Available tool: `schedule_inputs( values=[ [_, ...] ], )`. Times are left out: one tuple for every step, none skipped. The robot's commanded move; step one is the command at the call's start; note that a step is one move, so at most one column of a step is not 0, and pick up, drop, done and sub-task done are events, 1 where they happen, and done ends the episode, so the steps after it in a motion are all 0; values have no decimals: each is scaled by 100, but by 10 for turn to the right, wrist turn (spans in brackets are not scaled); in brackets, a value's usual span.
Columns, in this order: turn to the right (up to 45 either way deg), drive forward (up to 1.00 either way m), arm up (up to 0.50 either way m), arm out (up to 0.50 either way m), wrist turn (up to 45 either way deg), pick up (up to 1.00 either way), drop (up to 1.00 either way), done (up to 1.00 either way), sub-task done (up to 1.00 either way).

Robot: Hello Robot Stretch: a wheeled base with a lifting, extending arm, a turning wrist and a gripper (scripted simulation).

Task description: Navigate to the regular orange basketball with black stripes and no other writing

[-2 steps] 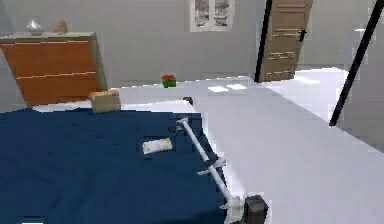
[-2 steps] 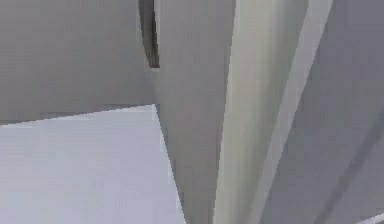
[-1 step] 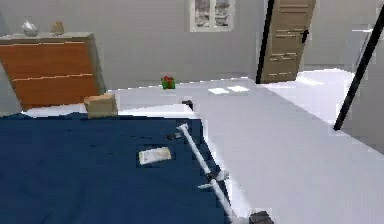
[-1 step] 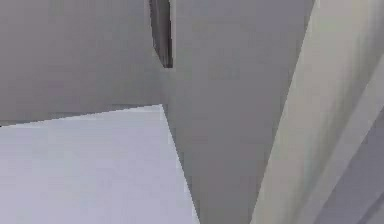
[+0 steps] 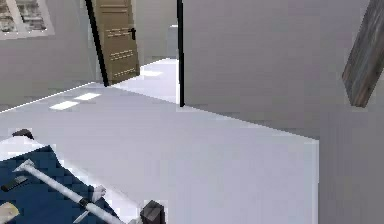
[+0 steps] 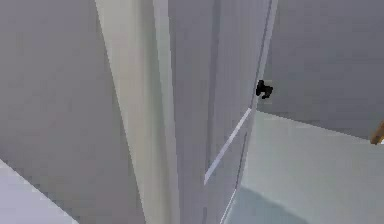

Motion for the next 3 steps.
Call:
schedule_inputs(
  values=[
    [180, 0, 0, 0, 0, 0, 0, 0, 0],
    [0, 70, 0, 0, 0, 0, 0, 0, 0],
    [-450, 0, 0, 0, 0, 0, 0, 0, 0]
  ],
)
